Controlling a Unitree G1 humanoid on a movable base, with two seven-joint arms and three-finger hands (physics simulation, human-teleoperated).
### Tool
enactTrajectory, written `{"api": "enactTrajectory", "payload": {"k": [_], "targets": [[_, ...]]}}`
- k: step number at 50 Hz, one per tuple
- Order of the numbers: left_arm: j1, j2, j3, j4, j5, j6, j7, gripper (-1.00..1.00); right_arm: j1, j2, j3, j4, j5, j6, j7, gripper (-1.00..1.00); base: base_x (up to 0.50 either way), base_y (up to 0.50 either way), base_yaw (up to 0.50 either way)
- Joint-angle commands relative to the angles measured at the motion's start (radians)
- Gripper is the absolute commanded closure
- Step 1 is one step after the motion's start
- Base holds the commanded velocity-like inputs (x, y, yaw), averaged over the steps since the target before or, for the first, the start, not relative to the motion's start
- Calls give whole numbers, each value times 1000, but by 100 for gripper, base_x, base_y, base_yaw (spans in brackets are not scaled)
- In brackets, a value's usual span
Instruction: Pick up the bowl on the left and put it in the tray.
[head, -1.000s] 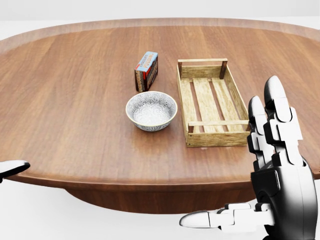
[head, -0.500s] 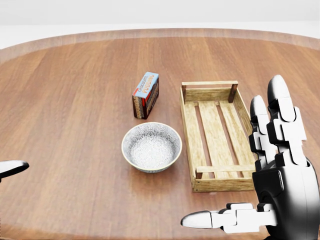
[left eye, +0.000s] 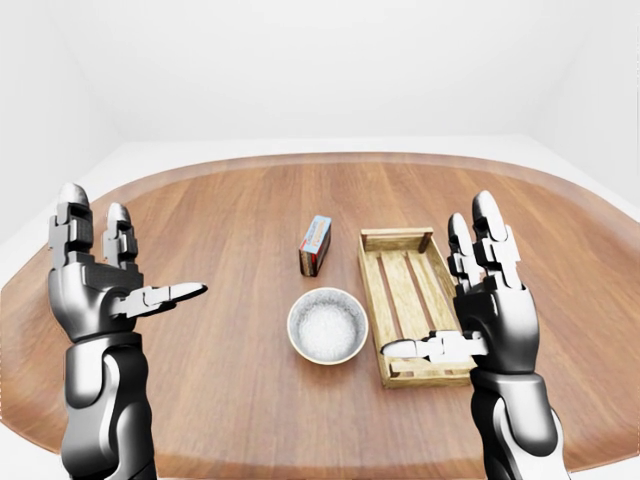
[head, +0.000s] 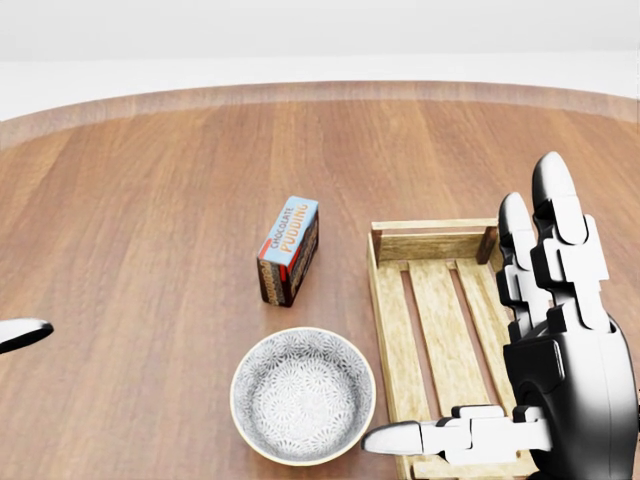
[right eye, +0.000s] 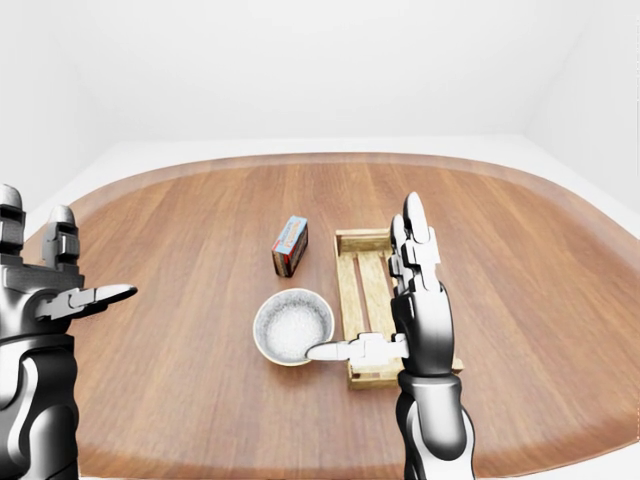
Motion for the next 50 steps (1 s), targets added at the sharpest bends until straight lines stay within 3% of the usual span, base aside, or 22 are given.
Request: {"api": "enactTrajectory", "payload": {"k": [1,16,24,31,40,45,50], "targets": [[3,1,5,-8,-8,0,0,-100,8,0,4,2,-5,0,-2,-100,50,0,0],[-4,10,12,21,-25,0,-7,-100,22,-3,31,-28,-24,0,-22,-100,50,-1,0],[-5,12,10,16,-32,0,-5,-100,-61,-35,70,-158,-125,0,-2,-100,31,-1,0],[-1,13,19,6,-44,0,-6,-100,-203,-86,193,-268,-339,0,95,-100,0,0,0],[0,12,18,-3,-48,0,-4,-100,-361,-84,405,-262,-893,0,473,-100,0,0,0],[4,10,19,-15,-48,0,-4,-100,-374,9,394,-201,-1122,0,671,-100,0,0,0],[2,10,21,-6,-48,0,-7,-100,-376,137,326,-159,-1310,0,671,-100,0,0,0]]}}
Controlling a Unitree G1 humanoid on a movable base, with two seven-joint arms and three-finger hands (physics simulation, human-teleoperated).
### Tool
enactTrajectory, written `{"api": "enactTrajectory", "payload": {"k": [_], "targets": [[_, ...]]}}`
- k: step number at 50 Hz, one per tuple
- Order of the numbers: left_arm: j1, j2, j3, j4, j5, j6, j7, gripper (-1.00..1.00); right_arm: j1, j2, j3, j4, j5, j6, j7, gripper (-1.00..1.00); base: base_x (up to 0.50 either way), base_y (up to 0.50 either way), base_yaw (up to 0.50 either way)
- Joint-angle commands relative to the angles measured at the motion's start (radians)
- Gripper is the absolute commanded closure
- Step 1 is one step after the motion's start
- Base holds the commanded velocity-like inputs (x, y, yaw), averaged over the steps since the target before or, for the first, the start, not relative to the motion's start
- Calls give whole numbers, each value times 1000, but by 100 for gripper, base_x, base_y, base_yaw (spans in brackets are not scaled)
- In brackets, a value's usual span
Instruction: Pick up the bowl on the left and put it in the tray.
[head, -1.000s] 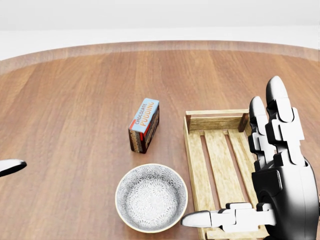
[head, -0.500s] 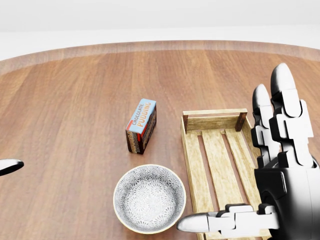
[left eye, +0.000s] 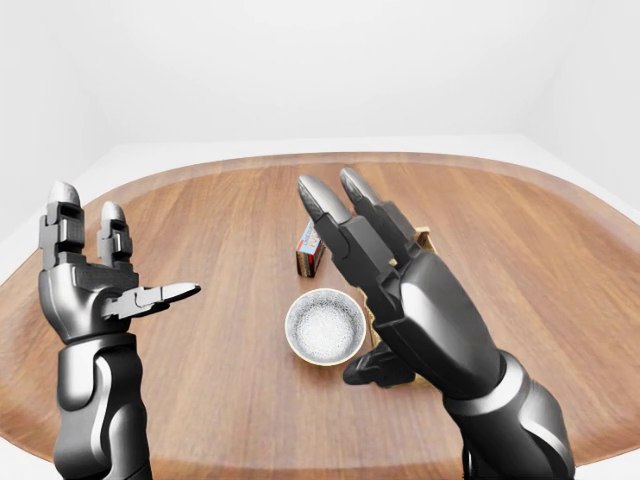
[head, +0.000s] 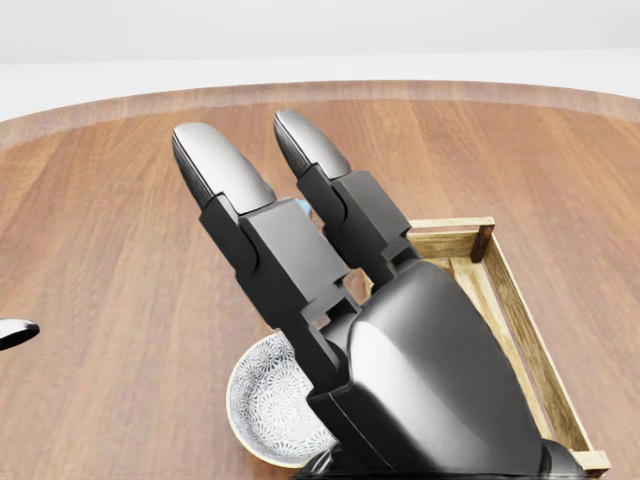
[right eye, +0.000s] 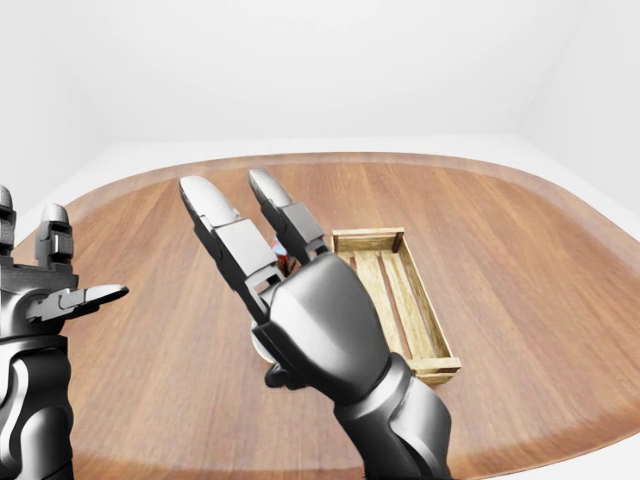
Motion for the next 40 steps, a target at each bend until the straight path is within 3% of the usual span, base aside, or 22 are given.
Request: {"api": "enactTrajectory", "payload": {"k": [1,13,40], "targets": [[3,-1,3,-5,-3,0,-1,-100,-63,167,-10,58,-451,0,174,-100,0,0,0],[0,1,6,-8,-7,0,2,-100,-63,270,-31,115,-627,0,174,-100,0,0,0],[-1,2,2,-1,-5,0,8,-100,-6,281,-13,192,-719,0,174,-100,0,0,0]]}}
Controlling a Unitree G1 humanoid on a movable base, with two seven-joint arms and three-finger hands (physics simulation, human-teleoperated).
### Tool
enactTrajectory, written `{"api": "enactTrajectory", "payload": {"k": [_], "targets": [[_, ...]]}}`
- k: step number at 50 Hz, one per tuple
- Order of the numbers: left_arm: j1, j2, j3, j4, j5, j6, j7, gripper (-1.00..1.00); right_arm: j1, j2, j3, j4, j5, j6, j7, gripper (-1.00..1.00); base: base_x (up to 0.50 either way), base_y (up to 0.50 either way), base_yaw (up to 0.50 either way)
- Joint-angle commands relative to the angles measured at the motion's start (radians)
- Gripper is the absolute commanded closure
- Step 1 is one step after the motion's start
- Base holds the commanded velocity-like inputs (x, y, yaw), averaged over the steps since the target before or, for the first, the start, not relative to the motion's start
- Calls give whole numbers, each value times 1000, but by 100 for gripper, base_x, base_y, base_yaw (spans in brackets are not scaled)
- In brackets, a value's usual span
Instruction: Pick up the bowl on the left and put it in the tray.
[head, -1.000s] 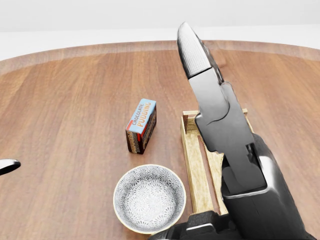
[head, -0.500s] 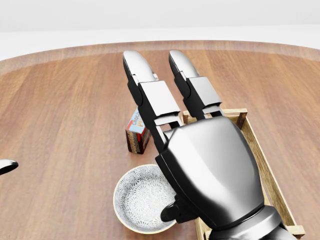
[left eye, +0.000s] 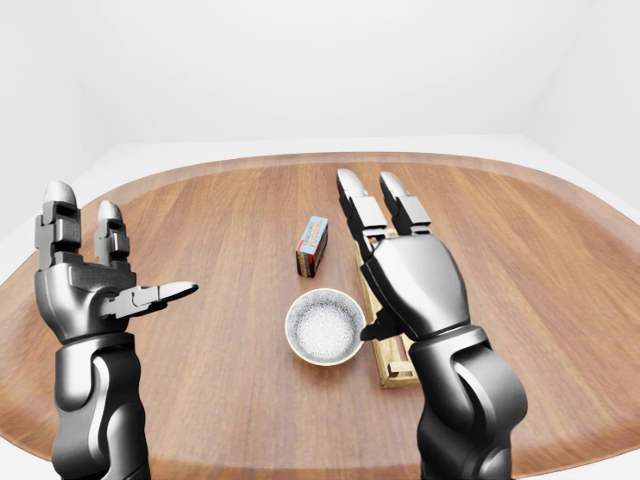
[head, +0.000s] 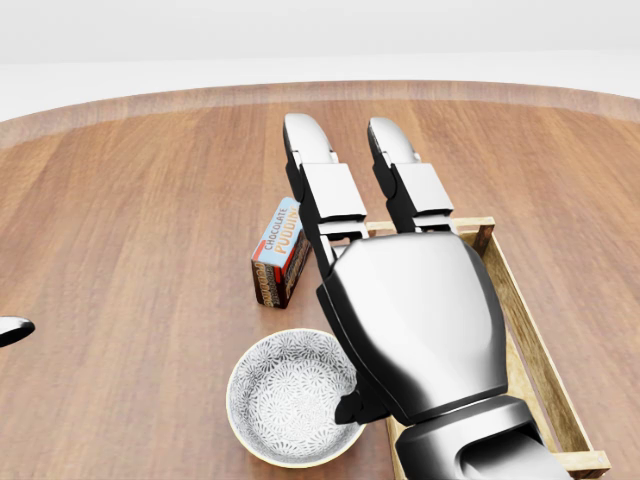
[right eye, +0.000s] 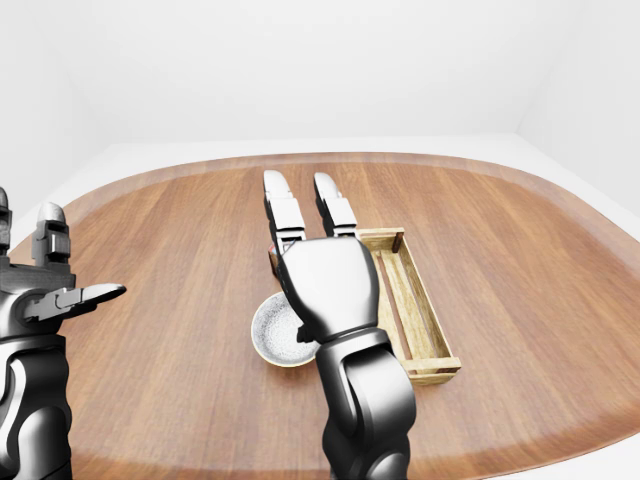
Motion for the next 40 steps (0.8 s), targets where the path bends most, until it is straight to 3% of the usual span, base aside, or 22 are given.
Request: {"api": "enactTrajectory", "payload": {"k": [1,8,18,40], "targets": [[3,-3,-4,-3,3,0,1,-100,31,-1,7,30,-21,0,0,-100,0,0,0],[2,-2,0,-1,2,0,0,-100,71,-54,-7,95,151,0,0,-100,0,0,0],[0,-2,-4,3,7,0,1,-100,88,-112,3,166,290,0,0,-100,0,0,0],[1,-1,1,-3,5,0,2,-100,122,-169,15,215,401,0,0,-100,0,0,0]]}}
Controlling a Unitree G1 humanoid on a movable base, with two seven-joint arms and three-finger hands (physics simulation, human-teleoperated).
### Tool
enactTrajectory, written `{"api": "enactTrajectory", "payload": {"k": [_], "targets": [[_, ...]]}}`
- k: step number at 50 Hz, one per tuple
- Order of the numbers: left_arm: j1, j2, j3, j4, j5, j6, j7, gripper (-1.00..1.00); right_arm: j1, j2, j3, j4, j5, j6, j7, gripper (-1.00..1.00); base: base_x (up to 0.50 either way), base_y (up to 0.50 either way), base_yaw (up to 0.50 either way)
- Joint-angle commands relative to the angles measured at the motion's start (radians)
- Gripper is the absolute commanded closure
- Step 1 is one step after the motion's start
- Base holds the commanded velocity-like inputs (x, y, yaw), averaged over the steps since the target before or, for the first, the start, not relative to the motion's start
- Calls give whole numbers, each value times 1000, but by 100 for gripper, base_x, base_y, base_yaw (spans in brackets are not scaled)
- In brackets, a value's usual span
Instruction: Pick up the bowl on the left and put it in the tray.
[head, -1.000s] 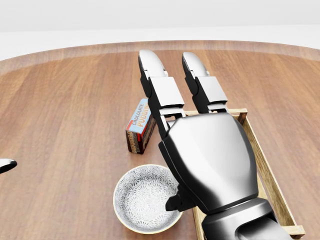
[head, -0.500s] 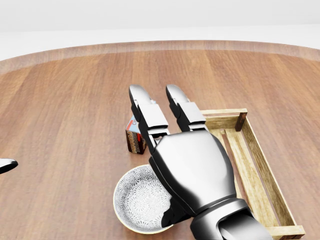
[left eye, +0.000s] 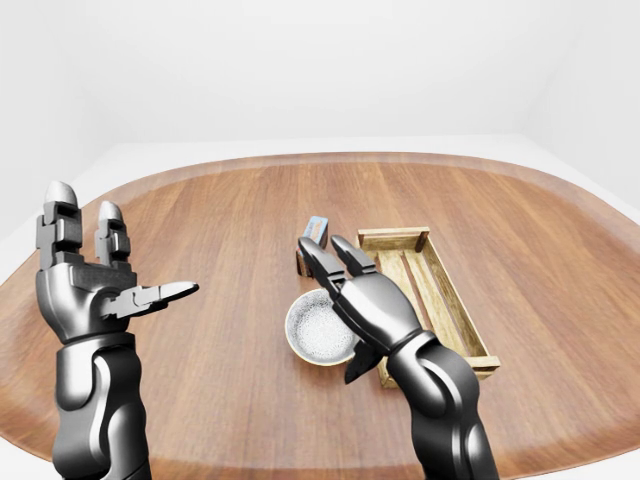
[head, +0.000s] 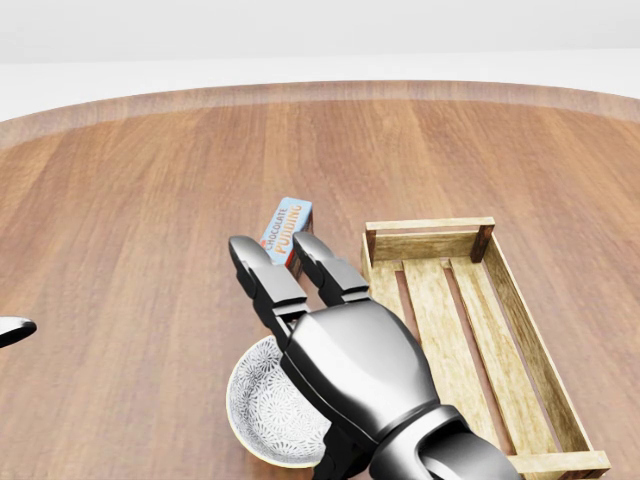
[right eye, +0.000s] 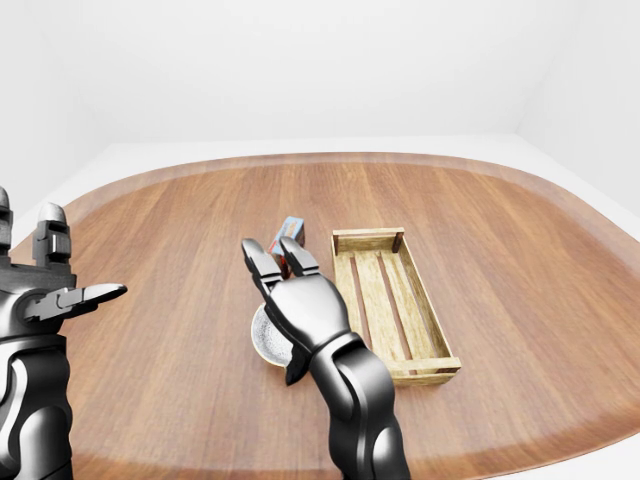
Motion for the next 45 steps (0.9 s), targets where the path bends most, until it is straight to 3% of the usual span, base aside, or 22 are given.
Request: {"api": "enactTrajectory", "payload": {"k": [1,9,24,45], "targets": [[1,1,4,-6,-2,0,1,-100,23,-29,8,40,68,0,0,-100,0,0,0],[1,0,3,-2,1,0,0,-100,37,-49,-9,90,142,0,0,-100,0,0,0],[0,-1,-3,7,7,0,-1,-100,51,-83,-28,182,270,0,-108,-100,0,0,0],[-5,0,-8,17,14,0,3,-100,106,-124,-32,243,346,0,-193,-100,0,0,0]]}}
